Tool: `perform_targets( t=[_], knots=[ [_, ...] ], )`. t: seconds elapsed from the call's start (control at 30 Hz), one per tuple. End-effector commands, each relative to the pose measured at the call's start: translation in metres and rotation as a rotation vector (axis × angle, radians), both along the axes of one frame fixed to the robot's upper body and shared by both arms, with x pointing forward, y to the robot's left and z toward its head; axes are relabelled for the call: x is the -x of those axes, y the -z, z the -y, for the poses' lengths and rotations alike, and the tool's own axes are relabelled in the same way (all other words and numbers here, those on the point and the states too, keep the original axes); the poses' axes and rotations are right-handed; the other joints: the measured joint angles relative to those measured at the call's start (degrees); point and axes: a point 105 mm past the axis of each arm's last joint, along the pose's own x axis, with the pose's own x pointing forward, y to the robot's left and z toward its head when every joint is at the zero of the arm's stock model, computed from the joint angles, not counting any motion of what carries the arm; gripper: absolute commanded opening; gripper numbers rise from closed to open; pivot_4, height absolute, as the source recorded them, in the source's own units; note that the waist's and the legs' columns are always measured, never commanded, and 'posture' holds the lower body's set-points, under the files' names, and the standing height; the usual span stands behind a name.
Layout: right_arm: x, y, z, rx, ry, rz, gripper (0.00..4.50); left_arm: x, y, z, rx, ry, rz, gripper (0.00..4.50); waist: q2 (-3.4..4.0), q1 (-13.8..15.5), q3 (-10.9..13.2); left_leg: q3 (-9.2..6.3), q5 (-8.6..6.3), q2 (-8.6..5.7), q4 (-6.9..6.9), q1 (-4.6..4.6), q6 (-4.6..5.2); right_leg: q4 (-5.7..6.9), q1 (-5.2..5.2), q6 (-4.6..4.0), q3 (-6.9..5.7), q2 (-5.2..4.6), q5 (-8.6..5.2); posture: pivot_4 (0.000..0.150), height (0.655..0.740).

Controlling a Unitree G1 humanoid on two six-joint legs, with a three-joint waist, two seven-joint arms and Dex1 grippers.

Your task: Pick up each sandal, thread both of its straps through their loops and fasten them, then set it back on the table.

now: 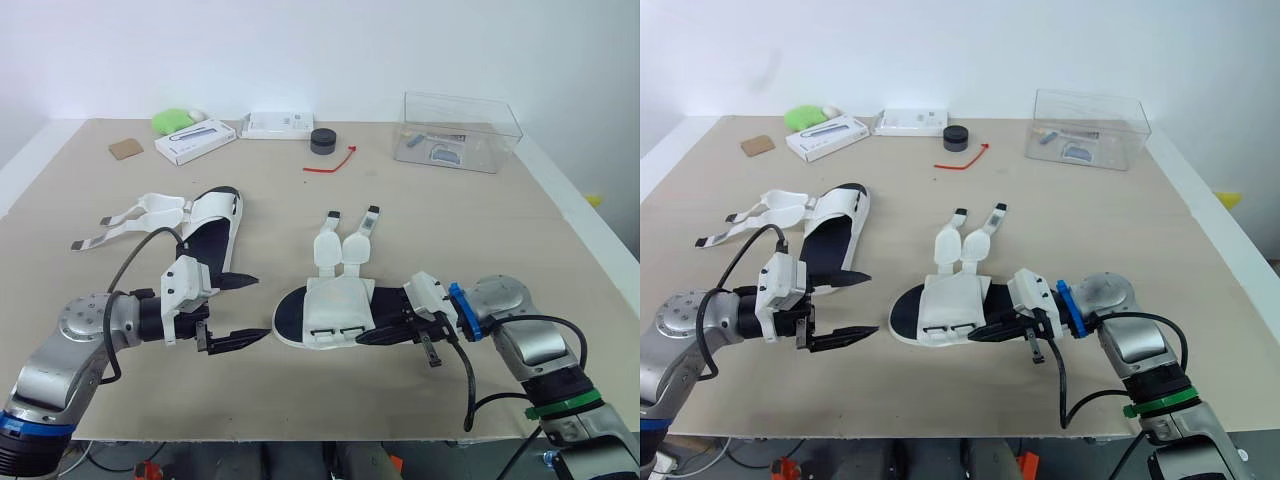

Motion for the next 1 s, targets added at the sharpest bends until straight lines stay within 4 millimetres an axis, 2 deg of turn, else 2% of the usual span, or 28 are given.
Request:
perform_targets(
  t=[0.03,0.37,0.47,0.5,0.53,0.57,0.7,0.73,0.87,1.0],
  knots=[
    [-0.003,-0.007,-0.001,0.002,-0.032,0.056,0.09,0.005,-0.006,0.005,0.001,0.027,0.041,4.50,0.00,0.0,0.0,0.00,0.00,0.01,0.00,0.01,0.00,0.00,0.01,-0.01,0.00,0.01,0.01,0.150,0.7400],
    [-0.003,-0.005,0.000,0.013,-0.045,0.035,0.09,0.005,-0.004,0.011,0.000,0.044,0.033,4.50,0.00,0.0,0.0,0.01,0.01,0.02,0.02,0.05,-0.01,0.02,0.02,-0.04,0.00,0.03,0.03,0.150,0.7400],
    [-0.001,-0.005,0.006,0.021,-0.036,0.009,1.01,0.004,-0.004,0.013,-0.003,0.047,0.032,4.50,0.00,0.0,0.0,0.00,0.01,0.01,0.03,0.04,-0.01,0.02,0.03,-0.05,0.00,0.02,0.04,0.150,0.7400],
    [0.000,-0.005,0.008,0.022,-0.028,-0.005,1.50,0.004,-0.004,0.013,-0.004,0.048,0.031,4.50,0.00,0.0,0.0,0.00,0.01,0.01,0.02,0.04,-0.01,0.02,0.03,-0.05,-0.01,0.02,0.03,0.150,0.7400],
    [0.001,-0.006,0.010,0.024,-0.026,-0.011,1.72,0.004,-0.004,0.013,-0.006,0.049,0.029,4.50,0.00,0.0,0.0,0.01,0.01,0.01,0.03,0.04,-0.01,0.02,0.03,-0.05,-0.01,0.02,0.03,0.150,0.7400],
    [0.002,-0.007,0.012,0.026,-0.023,-0.010,2.33,0.004,-0.003,0.013,-0.010,0.051,0.026,4.50,0.00,0.0,0.0,0.00,0.01,0.01,0.03,0.04,-0.01,0.02,0.03,-0.04,-0.01,0.01,0.03,0.150,0.7400],
    [0.003,-0.008,0.019,0.031,-0.005,-0.021,4.06,0.002,-0.003,0.013,-0.013,0.052,0.025,4.50,0.00,0.0,0.0,0.00,0.01,0.00,0.02,0.03,-0.01,0.02,0.03,-0.04,0.00,0.00,0.03,0.150,0.7400],
    [0.003,-0.008,0.022,0.039,0.004,-0.024,4.35,0.001,-0.003,0.014,-0.011,0.052,0.026,4.50,0.00,0.0,0.0,0.01,0.01,0.00,0.03,0.04,-0.01,0.02,0.03,-0.04,0.00,0.01,0.03,0.150,0.7400],
    [0.002,-0.009,0.032,0.047,0.047,-0.043,4.45,-0.004,-0.004,0.017,-0.001,0.044,0.020,4.50,0.00,0.0,0.0,0.01,0.01,-0.01,0.05,0.04,-0.01,0.02,0.04,-0.03,-0.01,0.01,0.04,0.150,0.7400],
    [-0.014,-0.031,0.045,-0.056,0.215,-0.140,4.45,-0.009,-0.004,0.021,-0.006,0.039,0.043,4.50,-0.01,0.0,0.0,0.02,0.01,-0.01,0.05,0.04,-0.01,0.02,0.04,-0.02,0.02,0.02,0.05,0.150,0.7400]
  ],
)
